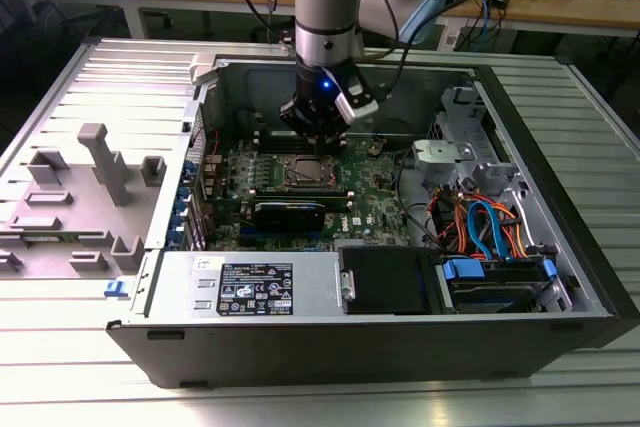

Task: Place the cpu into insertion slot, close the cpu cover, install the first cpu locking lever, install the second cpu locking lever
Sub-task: 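Install the second cpu locking lever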

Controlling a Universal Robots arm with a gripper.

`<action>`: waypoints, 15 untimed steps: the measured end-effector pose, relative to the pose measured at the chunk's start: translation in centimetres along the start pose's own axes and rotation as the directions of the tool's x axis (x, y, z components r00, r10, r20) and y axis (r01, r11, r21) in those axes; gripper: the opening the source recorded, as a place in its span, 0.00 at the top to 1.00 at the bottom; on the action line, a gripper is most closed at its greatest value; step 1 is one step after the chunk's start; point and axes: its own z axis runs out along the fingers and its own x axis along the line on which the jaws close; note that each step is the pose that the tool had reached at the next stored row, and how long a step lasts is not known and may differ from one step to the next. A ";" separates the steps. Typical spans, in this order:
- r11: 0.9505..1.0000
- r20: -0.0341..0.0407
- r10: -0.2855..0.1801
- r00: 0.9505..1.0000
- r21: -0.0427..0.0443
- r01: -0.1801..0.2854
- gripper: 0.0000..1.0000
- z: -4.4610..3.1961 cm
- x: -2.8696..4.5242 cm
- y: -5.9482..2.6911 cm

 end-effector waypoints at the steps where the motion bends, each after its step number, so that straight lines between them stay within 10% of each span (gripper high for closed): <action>1: 1.000 0.000 0.000 1.000 0.000 0.000 0.89 0.00 0.01 -0.11; 15: 1.000 0.000 0.000 1.000 0.000 0.000 0.89 -0.06 0.07 -1.12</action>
